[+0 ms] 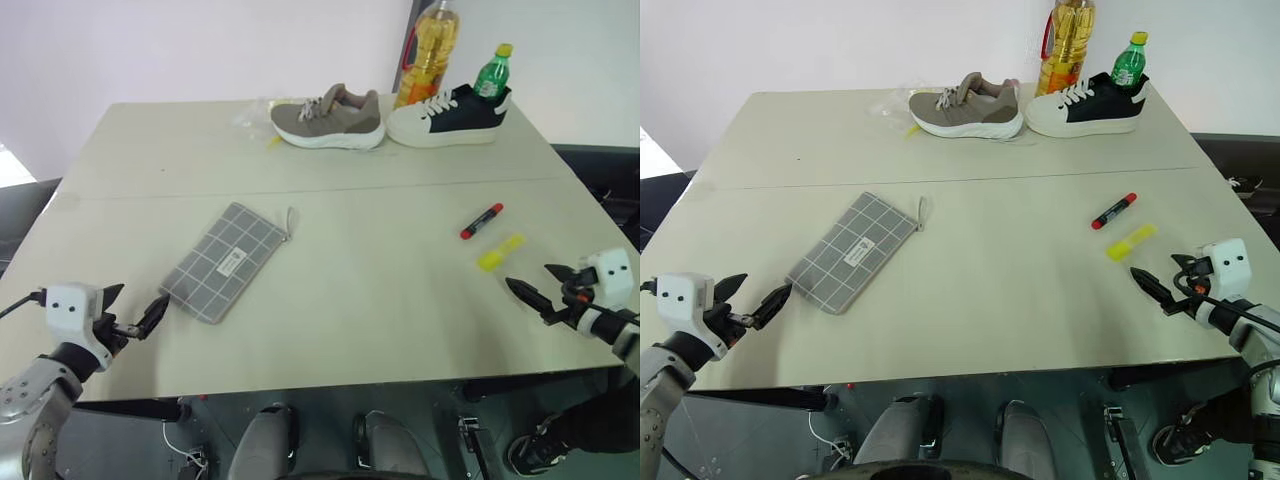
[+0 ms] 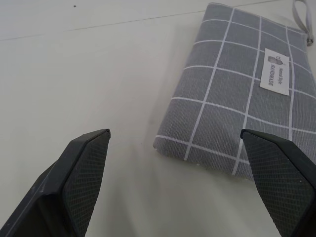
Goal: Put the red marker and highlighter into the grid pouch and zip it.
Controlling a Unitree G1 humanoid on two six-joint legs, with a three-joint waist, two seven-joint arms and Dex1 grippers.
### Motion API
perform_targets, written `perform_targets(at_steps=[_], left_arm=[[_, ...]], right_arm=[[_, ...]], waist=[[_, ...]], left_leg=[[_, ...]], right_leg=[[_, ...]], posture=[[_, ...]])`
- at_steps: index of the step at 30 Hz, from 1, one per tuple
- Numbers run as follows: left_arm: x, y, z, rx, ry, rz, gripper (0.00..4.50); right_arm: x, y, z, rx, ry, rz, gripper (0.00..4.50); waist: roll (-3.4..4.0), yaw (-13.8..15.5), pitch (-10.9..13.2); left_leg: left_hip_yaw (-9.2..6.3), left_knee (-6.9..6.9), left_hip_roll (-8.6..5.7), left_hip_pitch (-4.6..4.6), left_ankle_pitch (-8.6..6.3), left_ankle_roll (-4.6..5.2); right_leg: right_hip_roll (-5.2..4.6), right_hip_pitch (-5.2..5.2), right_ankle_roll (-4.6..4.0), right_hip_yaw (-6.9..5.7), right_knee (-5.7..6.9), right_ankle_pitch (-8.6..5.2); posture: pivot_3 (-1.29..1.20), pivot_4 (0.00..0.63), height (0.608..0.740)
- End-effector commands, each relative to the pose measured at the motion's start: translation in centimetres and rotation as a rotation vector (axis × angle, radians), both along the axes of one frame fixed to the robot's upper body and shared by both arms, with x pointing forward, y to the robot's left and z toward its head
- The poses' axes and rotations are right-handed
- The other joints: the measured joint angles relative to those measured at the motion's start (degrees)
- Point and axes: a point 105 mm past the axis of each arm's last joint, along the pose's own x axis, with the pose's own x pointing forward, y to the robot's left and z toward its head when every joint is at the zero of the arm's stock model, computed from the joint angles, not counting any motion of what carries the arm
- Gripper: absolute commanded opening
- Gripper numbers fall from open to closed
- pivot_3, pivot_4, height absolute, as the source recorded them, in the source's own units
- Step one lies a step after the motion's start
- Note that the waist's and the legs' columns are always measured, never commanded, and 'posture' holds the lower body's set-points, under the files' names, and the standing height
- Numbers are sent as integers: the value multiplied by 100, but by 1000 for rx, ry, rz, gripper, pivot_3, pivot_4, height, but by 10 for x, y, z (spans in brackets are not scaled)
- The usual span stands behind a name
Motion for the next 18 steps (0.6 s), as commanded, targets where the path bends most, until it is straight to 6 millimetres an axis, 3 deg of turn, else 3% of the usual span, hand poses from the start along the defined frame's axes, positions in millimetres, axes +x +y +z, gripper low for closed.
perform_targets(at_steps=[1, 9, 13, 15, 18], left_arm=[[-1, -4, 12, 13, -48, -15, 4461], [3, 2, 11, 32, -67, 39, 4461], [3, 1, 10, 48, -95, 75, 4461], [3, -1, 11, 53, -117, 95, 4461], [-1, -4, 9, 73, -146, 126, 4461]], right_arm=[[2, -4, 11, -30, -46, 5, 4500], [8, 1, 12, -28, -61, 35, 4500], [21, 17, 26, -29, -103, 105, 4500], [29, 43, 33, -19, -126, 195, 4500], [43, 99, 46, 7, -180, 362, 4500]], waist=[[0, -1, 0], [0, 0, 0], [0, -4, 0], [0, -11, 0], [-11, -15, -1]], left_leg=[[0, 0, 0, 0, 1, 1], [6, 1, 0, 0, 1, 1], [20, 0, 1, 1, 2, 3], [39, 0, 6, 3, 2, 3], [58, 0, 18, 6, 2, 4]], right_leg=[[0, 0, 0, 0, 0, 0], [-4, 1, 0, 0, 0, 0], [-10, 7, 0, 0, 4, 0], [-18, 1, 0, -1, 6, 1], [-22, -6, 0, -5, 13, 1]], posture=[[0, 150, 731], [0, 150, 731], [0, 150, 731], [0, 150, 731], [0, 150, 731]])
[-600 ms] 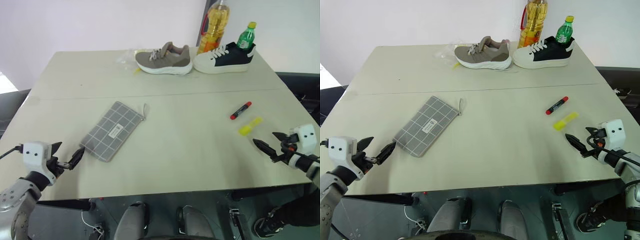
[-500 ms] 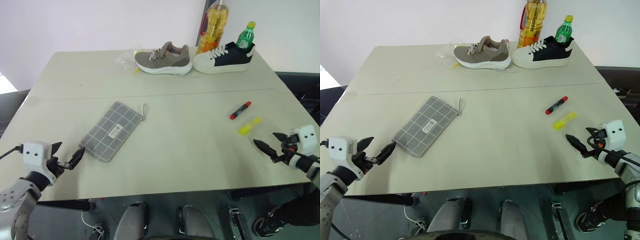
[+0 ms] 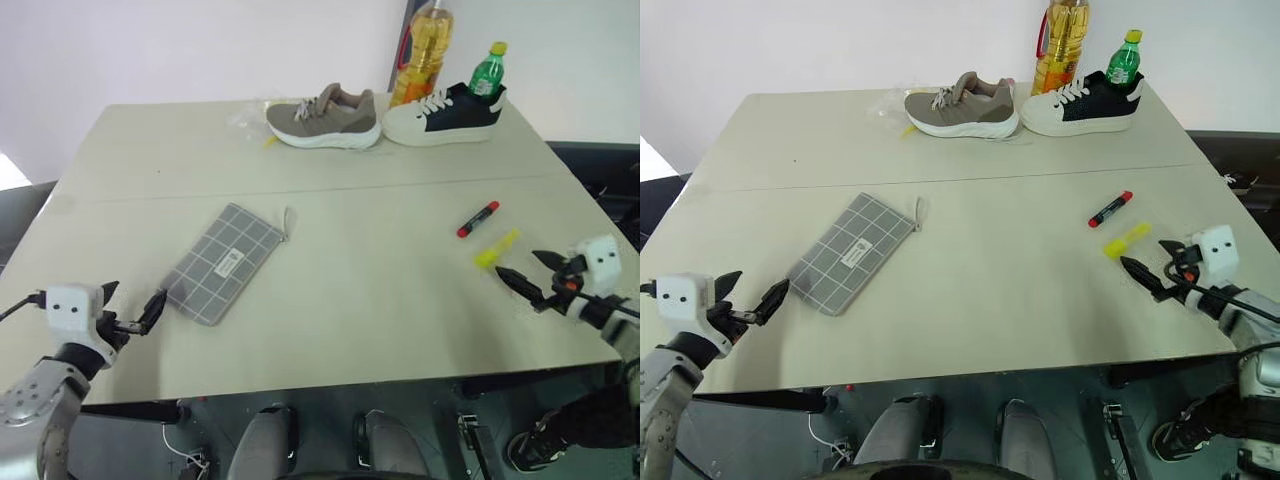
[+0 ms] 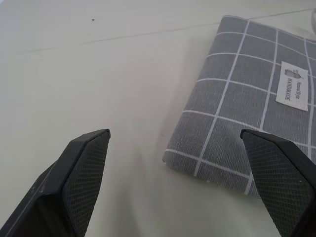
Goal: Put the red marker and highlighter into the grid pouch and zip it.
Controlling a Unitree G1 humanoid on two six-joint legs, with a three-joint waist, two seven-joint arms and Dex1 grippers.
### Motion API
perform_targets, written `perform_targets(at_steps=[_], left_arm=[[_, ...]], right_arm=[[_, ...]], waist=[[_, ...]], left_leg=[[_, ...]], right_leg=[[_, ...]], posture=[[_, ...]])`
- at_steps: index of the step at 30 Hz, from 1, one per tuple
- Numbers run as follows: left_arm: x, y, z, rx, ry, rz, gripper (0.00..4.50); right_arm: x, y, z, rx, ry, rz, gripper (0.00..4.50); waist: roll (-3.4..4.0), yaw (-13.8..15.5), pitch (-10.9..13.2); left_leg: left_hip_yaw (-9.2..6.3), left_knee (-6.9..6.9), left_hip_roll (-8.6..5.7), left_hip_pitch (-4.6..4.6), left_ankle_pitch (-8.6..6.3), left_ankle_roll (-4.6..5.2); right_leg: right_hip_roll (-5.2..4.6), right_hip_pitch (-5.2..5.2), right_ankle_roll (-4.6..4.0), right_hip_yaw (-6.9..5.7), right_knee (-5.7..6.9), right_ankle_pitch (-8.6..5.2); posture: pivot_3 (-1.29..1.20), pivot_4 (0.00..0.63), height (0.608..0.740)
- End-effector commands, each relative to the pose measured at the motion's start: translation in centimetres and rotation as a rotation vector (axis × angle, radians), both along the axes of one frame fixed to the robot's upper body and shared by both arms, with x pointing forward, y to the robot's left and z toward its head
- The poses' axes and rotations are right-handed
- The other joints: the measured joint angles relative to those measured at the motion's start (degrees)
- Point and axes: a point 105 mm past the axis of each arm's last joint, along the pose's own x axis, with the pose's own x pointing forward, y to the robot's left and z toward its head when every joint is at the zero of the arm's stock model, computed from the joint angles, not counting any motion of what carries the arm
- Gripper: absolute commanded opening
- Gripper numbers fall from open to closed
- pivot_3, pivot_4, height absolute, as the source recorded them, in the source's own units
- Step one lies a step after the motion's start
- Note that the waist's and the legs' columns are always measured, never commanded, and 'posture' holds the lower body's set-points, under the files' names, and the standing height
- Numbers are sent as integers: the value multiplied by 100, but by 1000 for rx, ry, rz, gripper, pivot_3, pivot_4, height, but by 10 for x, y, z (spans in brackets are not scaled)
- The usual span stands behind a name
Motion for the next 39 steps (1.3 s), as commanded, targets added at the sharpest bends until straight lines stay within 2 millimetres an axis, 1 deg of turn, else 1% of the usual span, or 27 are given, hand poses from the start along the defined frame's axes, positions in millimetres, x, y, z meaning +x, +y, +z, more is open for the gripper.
perform_targets(at_steps=[1, 2, 4, 5, 7, 8, 9, 11, 12, 13, 14, 16, 17, 21, 22, 24, 26, 30, 33, 36, 39], left_arm=[[-4, -4, 10, 75, -66, 24, 4461], [-6, -6, 9, 90, -67, 24, 4461], [-6, -8, 8, 108, -70, 18, 4500], [-8, -10, 9, 120, -70, 7, 4500], [-12, -12, 9, 154, -66, -27, 4500], [-14, -12, 9, 177, -64, -41, 4500], [-17, -12, 9, 201, -56, -61, 4500], [-23, -7, 7, 275, -29, -88, 4500], [-25, -5, 6, 314, -15, -97, 4500], [-27, -3, 5, 350, -6, -101, 4500], [-28, -1, 5, 378, -1, -104, 4500], [-30, 1, 2, 434, 23, -126, 4500], [-31, 1, 0, 454, 33, -140, 4500], [-30, -2, -10, 521, 78, -193, 4500], [-30, -2, -14, 535, 91, -206, 4500], [-30, -5, -20, 556, 111, -243, 4500], [-31, -5, -21, 550, 120, -258, 4500], [-34, -5, -23, 532, 142, -291, 4500], [-36, -4, -26, 560, 182, -336, 4500], [-37, -6, -30, 592, 203, -379, 4500], [-28, -9, -29, 627, 186, -391, 4500]], right_arm=[[12, 62, 25, 20, -96, 196, 4500], [14, 75, 29, 29, -113, 230, 4500], [19, 97, 37, 58, -141, 278, 3988], [24, 121, 37, 50, -146, 332, 3710], [29, 162, 32, 35, -122, 433, 2787], [31, 177, 30, 17, -119, 466, 2150], [33, 193, 30, 27, -121, 496, 1783], [35, 221, 30, 52, -116, 540, 773], [34, 232, 29, 53, -114, 561, 307], [33, 241, 28, 52, -112, 583, 26], [31, 250, 26, 55, -107, 599, 26], [26, 283, 17, 32, -93, 663, 26], [24, 295, 14, 23, -88, 681, 26], [24, 331, 7, 1, -94, 693, 26], [25, 337, 4, -6, -85, 689, 26], [26, 347, -3, -43, -74, 683, 26], [28, 354, -8, -51, -58, 660, 26], [27, 366, -17, -79, -44, 667, 26], [24, 377, -28, -97, -10, 677, 26], [24, 383, -31, -96, 0, 677, 26], [23, 387, -39, -121, 13, 685, 26]], waist=[[-7, -17, -2], [-6, -20, -3], [-7, 6, -3], [-11, 13, -4], [-16, 6, -7], [-18, -2, -8], [-24, -12, -12], [-26, -24, -13], [-26, -35, -13], [-25, -40, -13], [-25, -37, -13], [-30, -74, -16], [-31, -120, -17], [-35, -230, -20], [-34, -262, -19], [-30, -286, -18], [-29, -305, -17], [-27, -314, -16], [-26, -325, -16], [-24, -324, -15], [-19, -313, -17]], left_leg=[[1, 0, 1, 0, 0, 0], [5, -1, 4, 0, 0, 0], [13, -1, 9, 0, -2, -2], [14, 0, 10, -1, -2, -2], [17, 1, 10, -2, -3, -3], [18, 1, 10, -2, -3, -4], [18, -1, 11, -2, -4, -5], [20, -4, 16, -5, -7, -11], [20, -5, 16, -6, -7, -12], [21, -5, 17, -8, -9, -14], [21, -6, 16, -11, -10, -16], [23, -5, 14, -12, -13, -21], [24, -5, 14, -12, -15, -24], [25, -9, 17, -9, -21, -34], [26, -11, 17, -9, -22, -35], [26, -13, 17, -9, -22, -35], [26, -14, 17, -8, -22, -36], [26, -14, 17, -7, -29, -47], [26, -16, 17, -6, -31, -51], [26, -17, 17, -4, -32, -52], [26, -17, 17, -3, -33, -53]], right_leg=[[0, -1, 0, 0, 0, 0], [0, -6, 0, -1, 2, 0], [-2, -10, -4, -4, 3, 3], [-2, -11, -4, -4, 3, 3], [-4, -17, -8, -4, 3, 5], [-6, -32, -10, -4, 3, 6], [-7, -44, -10, -4, 3, 7], [-7, -53, -13, -5, 5, 8], [-8, -57, -13, -6, 6, 8], [-9, -60, -13, -6, 6, 8], [-11, -62, -14, -6, 6, 8], [-17, -62, -15, -4, 5, 9], [-19, -63, -19, -4, 4, 12], [-30, -72, -26, -6, 11, 16], [-31, -73, -26, -7, 13, 16], [-31, -75, -25, -8, 16, 17], [-31, -79, -24, -8, 23, 18], [-31, -81, -23, -8, 27, 18], [-32, -81, -24, -8, 27, 18], [-31, -80, -24, -8, 28, 18], [-31, -80, -24, -8, 28, 18]], posture=[[0, 150, 731], [0, 150, 731], [0, 150, 731], [0, 150, 731], [0, 150, 731], [0, 150, 731], [0, 150, 731], [0, 150, 731], [0, 150, 731], [0, 150, 731], [0, 150, 731], [0, 150, 731], [0, 150, 731], [0, 150, 731], [0, 150, 731], [0, 150, 731], [0, 150, 731], [0, 150, 731], [0, 150, 731], [0, 150, 731], [0, 150, 731]])
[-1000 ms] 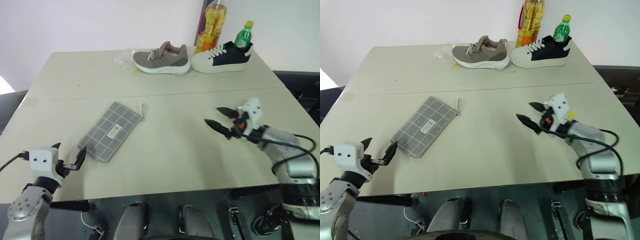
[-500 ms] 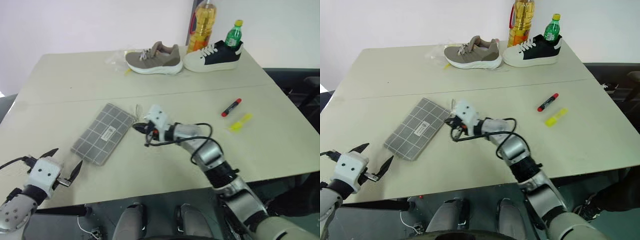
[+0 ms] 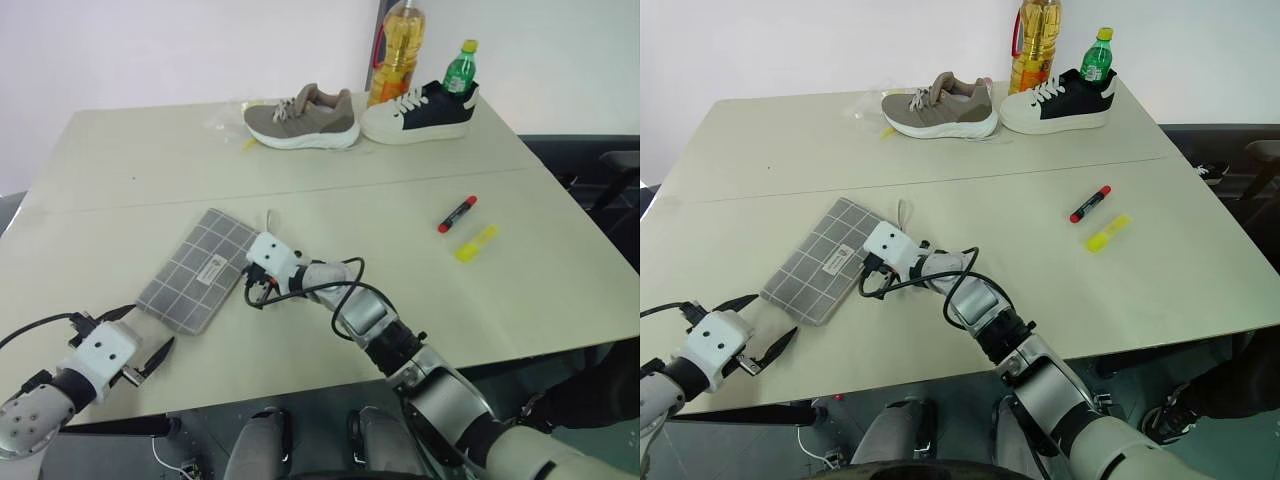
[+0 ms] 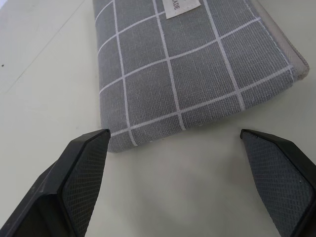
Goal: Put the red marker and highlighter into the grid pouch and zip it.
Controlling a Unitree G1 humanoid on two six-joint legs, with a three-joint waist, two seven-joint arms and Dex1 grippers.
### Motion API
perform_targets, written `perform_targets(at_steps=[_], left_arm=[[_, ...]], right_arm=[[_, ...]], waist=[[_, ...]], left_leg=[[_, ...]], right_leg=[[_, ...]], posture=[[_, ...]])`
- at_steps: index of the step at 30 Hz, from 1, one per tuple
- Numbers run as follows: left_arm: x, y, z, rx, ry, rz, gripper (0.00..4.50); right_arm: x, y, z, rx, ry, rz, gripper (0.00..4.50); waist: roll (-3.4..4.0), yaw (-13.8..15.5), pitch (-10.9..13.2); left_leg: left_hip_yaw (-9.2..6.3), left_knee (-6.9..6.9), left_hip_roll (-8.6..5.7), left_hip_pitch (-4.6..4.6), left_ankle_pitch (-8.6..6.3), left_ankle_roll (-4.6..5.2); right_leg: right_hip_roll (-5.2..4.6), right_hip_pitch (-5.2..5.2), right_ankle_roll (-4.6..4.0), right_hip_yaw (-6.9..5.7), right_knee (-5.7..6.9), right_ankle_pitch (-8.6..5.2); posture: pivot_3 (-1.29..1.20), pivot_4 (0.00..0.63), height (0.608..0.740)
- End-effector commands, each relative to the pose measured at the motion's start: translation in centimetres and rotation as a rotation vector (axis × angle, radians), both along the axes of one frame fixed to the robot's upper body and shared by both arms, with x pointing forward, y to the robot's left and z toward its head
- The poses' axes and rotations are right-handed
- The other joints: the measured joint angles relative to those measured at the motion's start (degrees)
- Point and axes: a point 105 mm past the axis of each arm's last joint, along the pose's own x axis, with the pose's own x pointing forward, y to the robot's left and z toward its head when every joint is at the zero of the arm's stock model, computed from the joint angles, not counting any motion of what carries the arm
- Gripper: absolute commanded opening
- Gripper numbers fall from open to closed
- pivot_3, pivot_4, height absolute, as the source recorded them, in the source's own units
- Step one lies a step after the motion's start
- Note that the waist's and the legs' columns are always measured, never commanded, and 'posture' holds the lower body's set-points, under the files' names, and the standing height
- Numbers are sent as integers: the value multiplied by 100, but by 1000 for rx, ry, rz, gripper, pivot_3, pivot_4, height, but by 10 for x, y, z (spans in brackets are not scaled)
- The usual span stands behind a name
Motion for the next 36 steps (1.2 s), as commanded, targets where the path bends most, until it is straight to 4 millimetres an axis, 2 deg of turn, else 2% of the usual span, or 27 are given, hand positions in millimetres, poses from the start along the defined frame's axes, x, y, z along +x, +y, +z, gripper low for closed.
perform_targets(at_steps=[1, 13, 16, 23, 27, 31, 33, 35, 36], left_arm=[[5, -3, -7, 52, 19, -33, 4500], [28, -21, -9, 107, -44, -150, 4500], [31, -27, -10, 121, -54, -190, 3694], [40, -39, -6, 111, -121, -246, 109], [41, -41, -5, 93, -135, -244, 48], [44, -47, 2, 59, -175, -238, 48], [48, -61, 17, -48, -227, -232, 48], [52, -79, 31, -182, -250, -231, 48], [54, -85, 35, -220, -251, -232, 15]], right_arm=[[0, 12, 9, 9, -46, 25, 26], [-3, 11, 4, 7, -40, 34, 26], [-2, 10, 5, 10, -37, 32, 0], [-2, 7, 4, 6, -38, 29, 0], [1, 4, 7, 19, -42, 14, 0], [11, -6, 20, 64, -84, -34, 0], [28, -27, 43, 117, -152, -114, 0], [45, -62, 72, 196, -187, -199, 0], [49, -77, 80, 218, -184, -228, 255]], waist=[[4, 13, -2], [13, 47, -9], [13, 45, -9], [13, 35, -9], [14, 20, -9], [12, 28, -10], [13, 39, -8], [8, 74, -6], [6, 75, -7]], left_leg=[[0, 0, 0, 1, 0, 0], [0, 4, -1, 6, 0, 0], [0, 4, -1, 6, 0, 0], [0, 4, -1, 5, 0, 0], [1, 3, -1, 6, 2, 4], [1, 4, -1, 5, 2, 3], [1, 4, -1, 4, 2, 3], [1, 10, -2, -1, 2, 3], [1, 17, -2, -6, 2, 3]], right_leg=[[0, 1, 0, 0, 1, 0], [-1, 6, 1, 0, 11, 1], [-1, 6, 1, 0, 11, 1], [-1, 4, 2, -1, 14, 1], [-2, 3, 3, -1, 17, 2], [-2, 4, 4, -1, 18, 2], [-3, 4, 4, -1, 18, 3], [-5, 3, 5, -1, 17, 3], [-6, 7, 10, -1, 16, 6]], posture=[[0, 150, 731], [0, 150, 731], [0, 150, 731], [0, 150, 731], [0, 150, 731], [0, 150, 731], [0, 150, 731], [0, 150, 731], [0, 150, 731]])
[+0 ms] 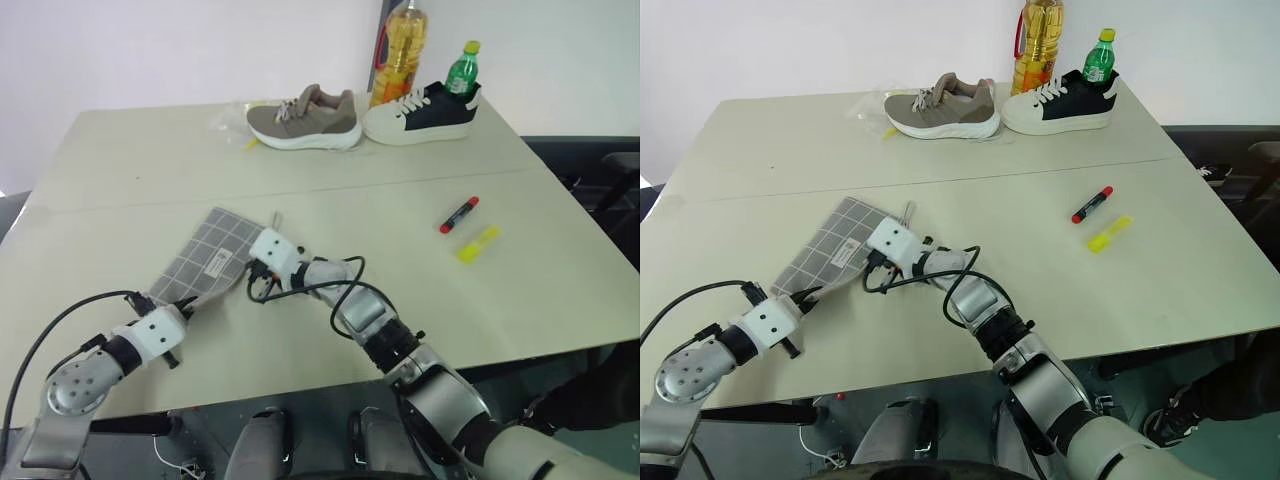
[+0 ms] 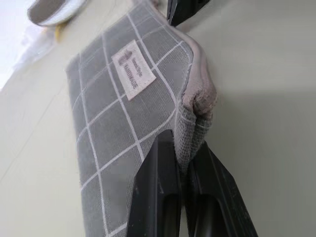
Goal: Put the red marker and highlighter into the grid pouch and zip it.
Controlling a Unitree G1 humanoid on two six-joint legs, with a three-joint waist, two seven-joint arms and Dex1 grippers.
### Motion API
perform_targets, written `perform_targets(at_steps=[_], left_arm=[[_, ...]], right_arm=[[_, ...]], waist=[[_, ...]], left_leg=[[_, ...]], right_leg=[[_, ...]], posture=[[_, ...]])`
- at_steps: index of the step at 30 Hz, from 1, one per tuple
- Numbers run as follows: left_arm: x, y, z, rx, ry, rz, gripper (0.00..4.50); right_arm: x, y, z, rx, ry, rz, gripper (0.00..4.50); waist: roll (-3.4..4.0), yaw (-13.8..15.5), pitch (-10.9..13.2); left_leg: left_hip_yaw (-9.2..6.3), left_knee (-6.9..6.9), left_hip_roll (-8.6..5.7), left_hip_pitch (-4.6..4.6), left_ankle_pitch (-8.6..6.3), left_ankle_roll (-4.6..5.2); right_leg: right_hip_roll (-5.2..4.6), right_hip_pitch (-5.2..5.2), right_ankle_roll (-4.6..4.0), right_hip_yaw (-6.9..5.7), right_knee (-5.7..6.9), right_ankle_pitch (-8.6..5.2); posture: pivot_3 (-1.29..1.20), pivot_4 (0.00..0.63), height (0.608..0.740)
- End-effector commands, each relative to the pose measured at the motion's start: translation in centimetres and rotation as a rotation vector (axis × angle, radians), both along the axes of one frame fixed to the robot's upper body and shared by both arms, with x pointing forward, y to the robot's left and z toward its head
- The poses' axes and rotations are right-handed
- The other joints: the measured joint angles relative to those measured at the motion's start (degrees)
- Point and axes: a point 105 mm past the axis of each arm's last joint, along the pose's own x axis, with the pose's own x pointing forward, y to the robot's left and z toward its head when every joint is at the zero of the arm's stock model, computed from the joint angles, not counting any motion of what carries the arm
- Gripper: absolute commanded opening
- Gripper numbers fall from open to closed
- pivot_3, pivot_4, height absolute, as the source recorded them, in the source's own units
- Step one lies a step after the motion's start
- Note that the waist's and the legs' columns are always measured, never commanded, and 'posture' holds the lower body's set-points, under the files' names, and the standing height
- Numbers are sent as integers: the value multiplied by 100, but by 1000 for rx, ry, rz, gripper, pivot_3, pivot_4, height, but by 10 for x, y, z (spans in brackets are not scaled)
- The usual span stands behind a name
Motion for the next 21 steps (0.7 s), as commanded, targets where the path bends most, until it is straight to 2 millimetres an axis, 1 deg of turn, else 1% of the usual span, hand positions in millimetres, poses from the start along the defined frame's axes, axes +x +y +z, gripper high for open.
perform_targets(at_steps=[1, 2, 3, 4, 7, 9, 11, 13, 16, 21], left_arm=[[5, -28, 29, -148, -46, -49, 0], [5, -34, 30, -165, -43, -57, 0], [5, -39, 32, -182, -40, -63, 0], [6, -45, 34, -209, -37, -73, 0], [9, -58, 39, -278, -30, -92, 0], [10, -65, 41, -304, -23, -106, 0], [10, -70, 42, -325, -17, -119, 0], [10, -78, 45, -360, -7, -144, 0], [9, -82, 46, -374, -4, -155, 0], [7, -86, 48, -383, 4, -174, 0]], right_arm=[[20, -47, 59, 154, -84, -99, 539], [20, -57, 61, 149, -75, -103, 872], [20, -66, 63, 144, -69, -106, 1396], [22, -78, 65, 153, -52, -122, 1826], [26, -108, 73, 151, -29, -167, 3495], [26, -120, 75, 143, -14, -183, 4449], [24, -126, 73, 109, -16, -176, 4482], [22, -131, 65, 47, -23, -171, 4482], [24, -135, 57, 2, -21, -195, 4482], [29, -133, 53, 0, -24, -209, 4482]], waist=[[-5, 1, -3], [-12, -12, -8], [-17, -25, -12], [-24, -42, -16], [-16, -68, -11], [-16, -59, -11], [-16, -50, -11], [-16, -24, -11], [-17, -18, -11], [-18, -15, -11]], left_leg=[[1, 1, 0, -4, 0, 0], [1, 2, 1, -3, -1, -3], [1, 1, 0, -3, 0, 0], [3, 0, 1, -1, 3, 4], [7, -11, 5, -1, 8, 15], [7, -10, 19, -1, 9, 16], [8, -10, 28, -1, 9, 17], [9, -5, 35, 0, 10, 17], [10, 2, 39, 4, 10, 17], [11, 4, 42, 4, 10, 18]], right_leg=[[-4, 5, 9, 1, -1, 5], [-5, 11, 9, 1, -5, 5], [-5, 17, 9, 2, -10, 5], [-4, 17, 9, 2, -11, 5], [4, 30, 12, 2, -9, 6], [22, 29, 16, 1, -7, 8], [33, 29, 17, 1, -5, 8], [39, 31, 17, -2, -3, 8], [43, 40, 15, -5, -5, 7], [49, 40, 15, -5, -4, 7]], posture=[[0, 150, 731], [0, 150, 731], [0, 150, 731], [0, 150, 731], [0, 150, 731], [0, 150, 731], [0, 150, 731], [0, 150, 731], [0, 150, 731], [0, 150, 731]])
